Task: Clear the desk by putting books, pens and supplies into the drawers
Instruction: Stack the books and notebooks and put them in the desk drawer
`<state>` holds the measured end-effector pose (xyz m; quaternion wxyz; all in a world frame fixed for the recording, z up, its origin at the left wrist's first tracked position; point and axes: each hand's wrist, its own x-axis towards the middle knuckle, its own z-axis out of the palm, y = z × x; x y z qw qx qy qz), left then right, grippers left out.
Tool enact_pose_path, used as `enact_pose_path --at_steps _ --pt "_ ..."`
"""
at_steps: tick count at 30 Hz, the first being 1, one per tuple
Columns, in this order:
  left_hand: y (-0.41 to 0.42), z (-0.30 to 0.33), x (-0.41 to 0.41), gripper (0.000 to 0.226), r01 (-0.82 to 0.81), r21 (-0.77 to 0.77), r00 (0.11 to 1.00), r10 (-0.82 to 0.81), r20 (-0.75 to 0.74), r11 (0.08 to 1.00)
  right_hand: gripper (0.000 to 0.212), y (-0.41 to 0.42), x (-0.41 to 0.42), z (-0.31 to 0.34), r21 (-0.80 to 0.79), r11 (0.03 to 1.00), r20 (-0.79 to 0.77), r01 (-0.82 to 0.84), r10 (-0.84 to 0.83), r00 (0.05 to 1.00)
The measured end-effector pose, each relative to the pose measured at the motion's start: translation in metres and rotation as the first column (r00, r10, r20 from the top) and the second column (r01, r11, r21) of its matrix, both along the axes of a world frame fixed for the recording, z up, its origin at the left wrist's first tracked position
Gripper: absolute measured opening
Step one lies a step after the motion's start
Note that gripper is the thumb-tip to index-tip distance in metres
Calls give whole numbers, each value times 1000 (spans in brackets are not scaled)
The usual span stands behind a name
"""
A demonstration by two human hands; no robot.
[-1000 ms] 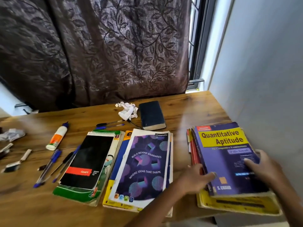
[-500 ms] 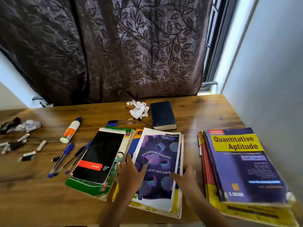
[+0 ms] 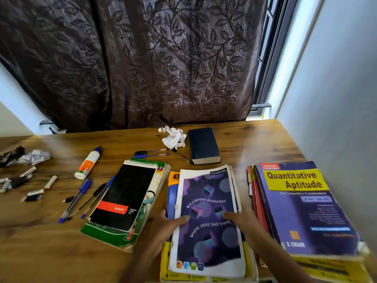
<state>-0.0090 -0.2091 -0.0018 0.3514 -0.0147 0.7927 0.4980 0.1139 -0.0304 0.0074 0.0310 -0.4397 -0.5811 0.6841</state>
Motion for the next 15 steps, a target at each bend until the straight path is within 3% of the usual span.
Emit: enact_pose_path --at_steps 8,11,15 --pt "12 2 20 40 -120 153 993 121 1 981 24 13 6 21 178 974 -156 -140 169 973" --pt "28 13 24 32 -116 233 992 123 -18 966 22 32 10 34 251 966 -169 -69 114 979" --pt "60 34 22 31 -38 333 998 53 -34 942 23 73 17 56 228 971 -248 72 -14 969"
